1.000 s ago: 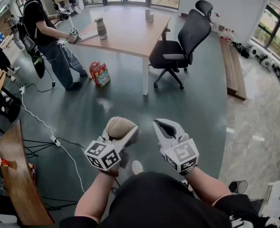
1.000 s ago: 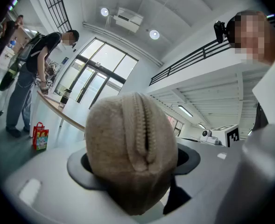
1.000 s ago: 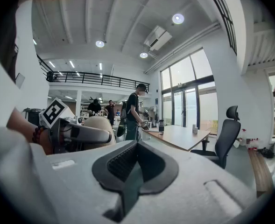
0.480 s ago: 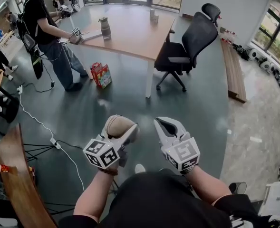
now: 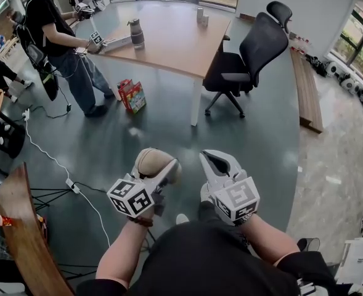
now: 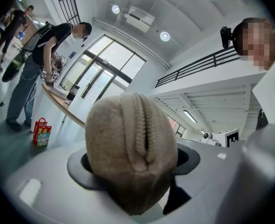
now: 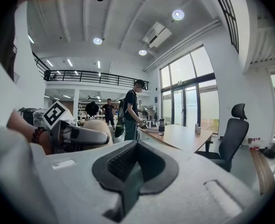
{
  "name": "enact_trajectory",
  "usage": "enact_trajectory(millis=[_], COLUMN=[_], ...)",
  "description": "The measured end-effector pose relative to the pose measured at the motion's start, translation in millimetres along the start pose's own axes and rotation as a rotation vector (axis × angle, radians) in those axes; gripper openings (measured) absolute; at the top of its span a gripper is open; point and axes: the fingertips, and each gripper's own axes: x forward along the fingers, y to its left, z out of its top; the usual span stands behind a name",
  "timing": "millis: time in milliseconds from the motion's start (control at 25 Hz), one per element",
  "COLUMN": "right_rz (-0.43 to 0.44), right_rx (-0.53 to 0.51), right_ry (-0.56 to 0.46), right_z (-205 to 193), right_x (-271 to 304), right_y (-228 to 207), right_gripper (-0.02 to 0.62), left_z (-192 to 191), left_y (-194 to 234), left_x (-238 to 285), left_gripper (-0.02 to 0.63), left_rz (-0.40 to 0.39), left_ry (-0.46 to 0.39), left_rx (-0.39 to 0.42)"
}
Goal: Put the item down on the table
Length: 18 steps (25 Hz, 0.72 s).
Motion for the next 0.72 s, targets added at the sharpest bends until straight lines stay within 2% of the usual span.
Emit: enact_trajectory(millis=[720], right_rz=[0.088], right_rx=[0.034], right_ry=[0.006], right_z=[6.0], right_x=[80.1], right_y=[-122.3], right_gripper=[-0.008], left_z=[31.2], left_y=[47.2], left_x=[131.5], left_gripper=[0.367], left_rz=[0.054], left_ry=[-0.003], left_rx=[-0.097])
